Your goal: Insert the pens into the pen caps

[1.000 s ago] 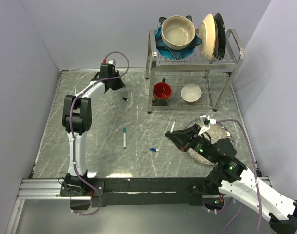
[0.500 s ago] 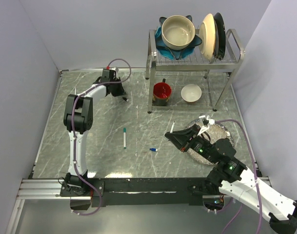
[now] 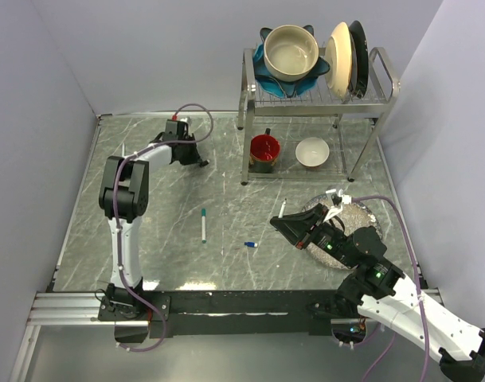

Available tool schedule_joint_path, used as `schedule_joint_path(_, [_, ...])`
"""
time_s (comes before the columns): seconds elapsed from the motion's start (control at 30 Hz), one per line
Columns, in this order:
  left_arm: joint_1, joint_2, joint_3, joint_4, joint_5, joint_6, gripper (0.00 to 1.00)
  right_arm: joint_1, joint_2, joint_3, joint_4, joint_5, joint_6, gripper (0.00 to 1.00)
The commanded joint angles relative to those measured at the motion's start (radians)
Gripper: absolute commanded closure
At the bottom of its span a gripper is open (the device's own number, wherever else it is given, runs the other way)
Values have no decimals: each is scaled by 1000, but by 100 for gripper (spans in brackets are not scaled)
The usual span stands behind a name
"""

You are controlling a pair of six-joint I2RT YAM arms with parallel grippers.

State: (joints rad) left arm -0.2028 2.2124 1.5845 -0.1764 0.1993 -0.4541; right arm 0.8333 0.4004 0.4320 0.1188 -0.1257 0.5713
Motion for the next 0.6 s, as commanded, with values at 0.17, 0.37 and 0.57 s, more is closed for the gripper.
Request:
schedule_joint_path(0.17, [-35,-154,-149,8,-49,51,96,4,-6,36,38,-22,10,100])
schedule_joint_path(0.37, [-56,-191,-144,12,-153,71,74,4,-14,28,38,-22,13,100])
schedule_joint_path(0.57, [-58,-194,-133,69,-170,138,57,4,-28,30,16,-5,-1,100])
